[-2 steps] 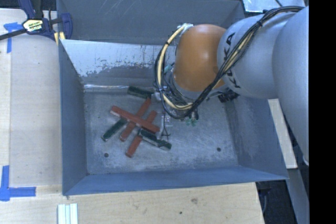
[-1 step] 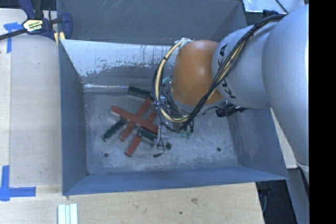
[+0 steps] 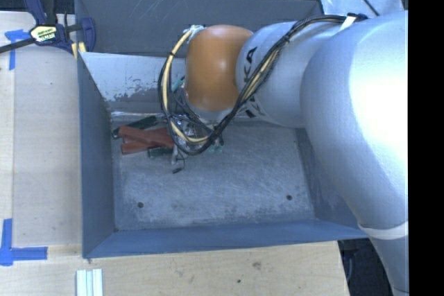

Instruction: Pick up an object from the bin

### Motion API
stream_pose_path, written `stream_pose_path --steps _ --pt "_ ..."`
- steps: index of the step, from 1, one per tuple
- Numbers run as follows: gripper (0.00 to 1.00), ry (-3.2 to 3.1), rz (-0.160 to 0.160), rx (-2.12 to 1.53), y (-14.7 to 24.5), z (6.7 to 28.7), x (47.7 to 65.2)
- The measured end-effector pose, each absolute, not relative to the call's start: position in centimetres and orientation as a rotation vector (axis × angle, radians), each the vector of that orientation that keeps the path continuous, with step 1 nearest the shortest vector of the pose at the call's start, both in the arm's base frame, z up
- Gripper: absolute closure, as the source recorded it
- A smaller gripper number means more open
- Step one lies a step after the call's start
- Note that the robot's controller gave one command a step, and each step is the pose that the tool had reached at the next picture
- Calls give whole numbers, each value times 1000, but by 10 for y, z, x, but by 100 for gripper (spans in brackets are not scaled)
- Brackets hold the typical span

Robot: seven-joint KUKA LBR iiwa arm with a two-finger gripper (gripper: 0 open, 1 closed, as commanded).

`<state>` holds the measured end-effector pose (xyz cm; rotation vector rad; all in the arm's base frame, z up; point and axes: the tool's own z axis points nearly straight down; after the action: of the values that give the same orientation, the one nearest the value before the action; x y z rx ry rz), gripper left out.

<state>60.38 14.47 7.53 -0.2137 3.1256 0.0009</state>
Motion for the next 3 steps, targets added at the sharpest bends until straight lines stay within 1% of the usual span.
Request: stream_pose_path --steps 1,2,3 --pt "100 3126 1 -214 145 75 604" --pt "100 3134 0 -154 126 170 611" --pt "100 3134 0 -155 126 170 611"
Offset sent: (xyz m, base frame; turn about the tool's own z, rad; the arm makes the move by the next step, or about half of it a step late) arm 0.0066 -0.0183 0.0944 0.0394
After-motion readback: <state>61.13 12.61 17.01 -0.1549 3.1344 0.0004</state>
